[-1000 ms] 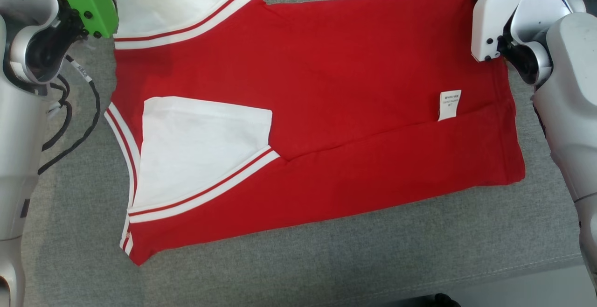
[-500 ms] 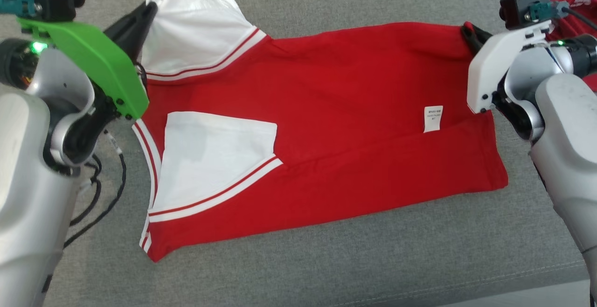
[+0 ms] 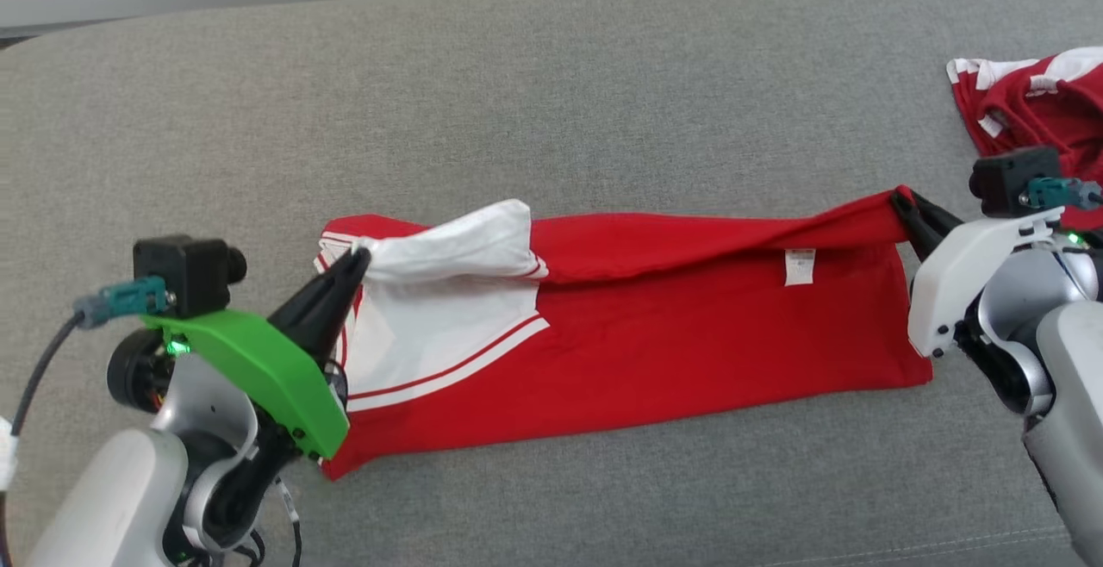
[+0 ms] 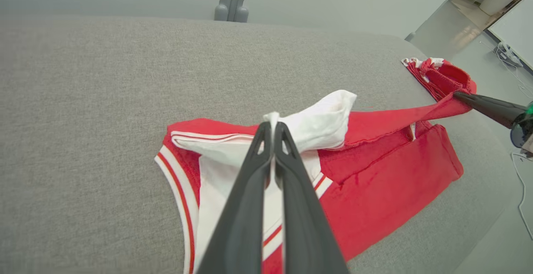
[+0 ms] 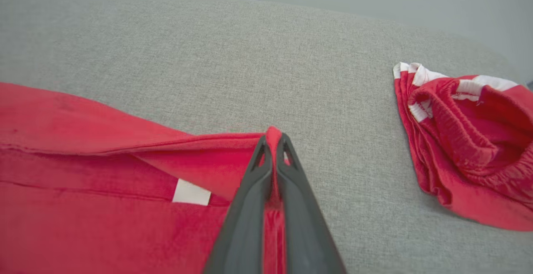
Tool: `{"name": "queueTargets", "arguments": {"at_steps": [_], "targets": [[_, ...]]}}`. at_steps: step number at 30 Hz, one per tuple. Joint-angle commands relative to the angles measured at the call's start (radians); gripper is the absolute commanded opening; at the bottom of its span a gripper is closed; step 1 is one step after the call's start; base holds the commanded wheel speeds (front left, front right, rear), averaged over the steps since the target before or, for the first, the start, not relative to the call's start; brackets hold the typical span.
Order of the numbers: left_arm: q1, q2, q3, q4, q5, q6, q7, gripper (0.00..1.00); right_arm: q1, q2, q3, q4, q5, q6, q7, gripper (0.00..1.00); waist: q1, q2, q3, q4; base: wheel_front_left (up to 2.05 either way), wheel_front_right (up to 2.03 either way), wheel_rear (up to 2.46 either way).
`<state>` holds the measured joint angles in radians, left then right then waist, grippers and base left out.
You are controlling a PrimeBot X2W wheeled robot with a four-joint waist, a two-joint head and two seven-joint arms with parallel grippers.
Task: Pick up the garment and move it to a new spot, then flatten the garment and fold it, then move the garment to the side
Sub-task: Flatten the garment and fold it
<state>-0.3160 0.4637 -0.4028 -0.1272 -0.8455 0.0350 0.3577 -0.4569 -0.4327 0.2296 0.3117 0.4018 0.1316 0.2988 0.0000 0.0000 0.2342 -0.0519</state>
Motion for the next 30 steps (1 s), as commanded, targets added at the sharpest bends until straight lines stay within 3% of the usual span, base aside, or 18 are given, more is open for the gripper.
{"name": "queueTargets", "arguments": {"at_steps": [1,9,17,18,19,20,21,30], "targets": [[0.043,-0.002,0.002,-0.003,-0.008,0.009,-0.012,0.00,0.035,0.005,-0.013,-0.024,-0.009,-0.002,0.005,0.00,0.0000,0.0000,-0.025,0.019,0.00,0.00,0.00],[0.172,-0.029,-0.010,0.029,-0.020,0.025,-0.073,0.00,0.165,0.025,-0.083,-0.125,-0.045,-0.002,0.038,0.00,0.0000,0.0000,-0.047,0.022,0.00,0.00,0.00],[0.231,-0.058,-0.031,0.079,-0.026,0.025,-0.106,0.00,0.224,0.046,-0.121,-0.134,-0.071,-0.002,0.043,0.00,0.0000,0.0000,-0.062,0.023,0.00,0.00,0.00],[0.235,-0.061,-0.035,0.091,-0.026,0.026,-0.110,0.00,0.228,0.050,-0.126,-0.129,-0.074,-0.002,0.038,0.09,0.0000,0.0000,-0.063,0.024,0.00,0.00,0.00],[0.237,-0.064,-0.038,0.103,-0.021,0.027,-0.115,0.00,0.230,0.054,-0.134,-0.125,-0.081,-0.002,0.028,0.36,0.0000,0.0000,-0.065,0.024,0.00,0.00,0.00],[0.237,-0.068,-0.039,0.112,-0.017,0.026,-0.125,0.22,0.231,0.059,-0.139,-0.122,-0.084,-0.002,0.021,0.95,0.0000,0.0000,-0.066,0.024,0.00,0.00,0.00],[0.240,-0.074,-0.040,0.122,-0.010,0.026,-0.138,0.98,0.235,0.064,-0.145,-0.117,-0.088,-0.002,0.013,1.00,0.0000,0.0000,-0.068,0.023,0.00,0.00,0.00],[0.262,-0.105,-0.029,0.142,0.070,0.062,-0.285,1.00,0.313,0.110,-0.232,-0.161,-0.110,-0.002,-0.028,1.00,0.0000,0.0000,-0.084,0.021,0.00,0.00,0.00]]}}
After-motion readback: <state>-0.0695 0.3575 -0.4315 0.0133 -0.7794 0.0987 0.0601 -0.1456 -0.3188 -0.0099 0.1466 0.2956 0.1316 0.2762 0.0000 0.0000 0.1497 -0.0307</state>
